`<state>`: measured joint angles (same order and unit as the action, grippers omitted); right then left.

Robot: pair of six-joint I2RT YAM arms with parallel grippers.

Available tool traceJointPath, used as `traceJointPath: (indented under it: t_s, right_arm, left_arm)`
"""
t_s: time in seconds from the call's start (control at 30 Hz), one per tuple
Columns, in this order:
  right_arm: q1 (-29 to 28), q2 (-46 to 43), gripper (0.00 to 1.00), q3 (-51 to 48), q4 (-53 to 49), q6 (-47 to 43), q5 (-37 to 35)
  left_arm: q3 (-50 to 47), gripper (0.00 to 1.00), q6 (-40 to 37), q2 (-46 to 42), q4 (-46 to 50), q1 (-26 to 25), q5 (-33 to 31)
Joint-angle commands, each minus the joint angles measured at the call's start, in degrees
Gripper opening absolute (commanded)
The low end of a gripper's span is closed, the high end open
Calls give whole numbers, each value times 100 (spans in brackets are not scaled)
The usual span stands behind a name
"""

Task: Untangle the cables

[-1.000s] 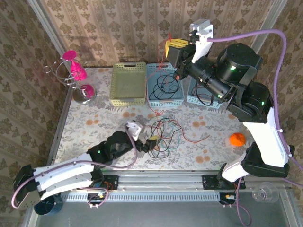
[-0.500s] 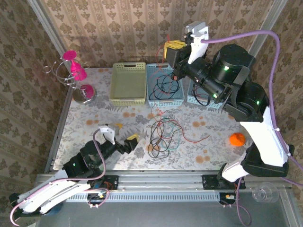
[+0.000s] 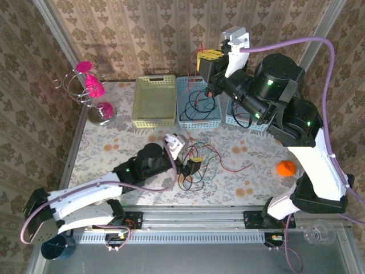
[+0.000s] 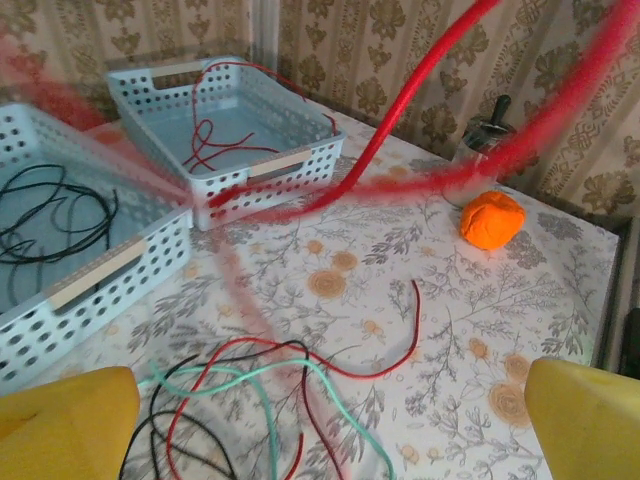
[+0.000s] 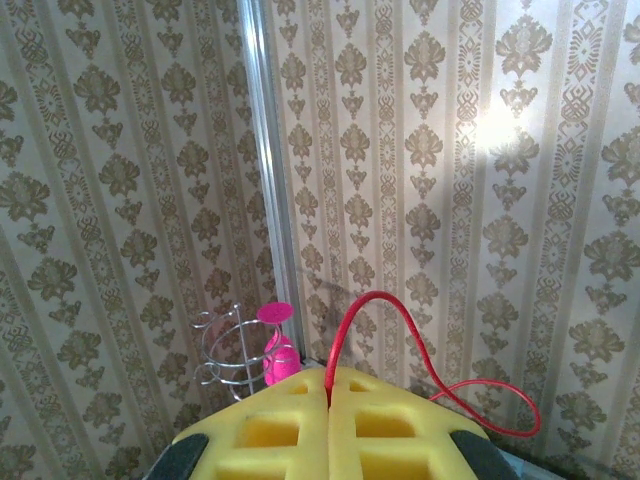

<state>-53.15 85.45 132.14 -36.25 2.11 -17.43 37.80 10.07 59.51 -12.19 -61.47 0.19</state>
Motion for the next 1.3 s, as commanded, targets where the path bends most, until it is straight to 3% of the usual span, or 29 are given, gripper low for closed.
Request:
traceJointPath:
  t_s: [0.0,0.03,0.07,0.13,0.17,0.2,0.23,0.4,0.53,0.93,1.07,1.27]
  right_arm:
    - [-38,-207,0,-63,89,156,-35]
    - [-40,-225,0,-72,88,179,-8]
    - [-50,-267,0,-83,109,193,-5]
    - [-39,-326,0,-110,137,136,-69]
    - [-39,-364,0,-125,144,74,-155]
    - [-39,-392,0,-133,153,-11,-241]
    - [-44,-430,0,-143,187,-95,-341]
    - [57,-529,0,-331,471,-503,-872]
    - [545,-534,0,-351,473,-435,-927]
    - [2372,-704,0,-373,195,612,-422]
    - [2694,-729,0,-423,149,933,-219]
    - [2739,-529,0,-497,97,1214,225]
  left_arm:
    - [341,100,-252,499,-1057,-49,-92]
    - [382,99,-264,659,-1133,-49,-225]
    - [402,89,-309,835,-1239,-28,-292]
    - [450,56,-313,1058,-1208,-9,-432]
    - [416,26,-269,1112,-1203,-4,-509]
    - [346,7,-179,1118,-1213,2,-603]
    - [217,0,-96,1094,-1256,4,-646]
    - [-489,0,274,676,-1343,12,-775]
    - [-1044,0,506,228,-1306,17,-893]
    - [-2414,0,1066,-1642,-560,296,-1416]
    - [-2628,0,1197,-2145,-253,471,-1468]
    - [-2424,0,1072,-2303,-117,634,-1306]
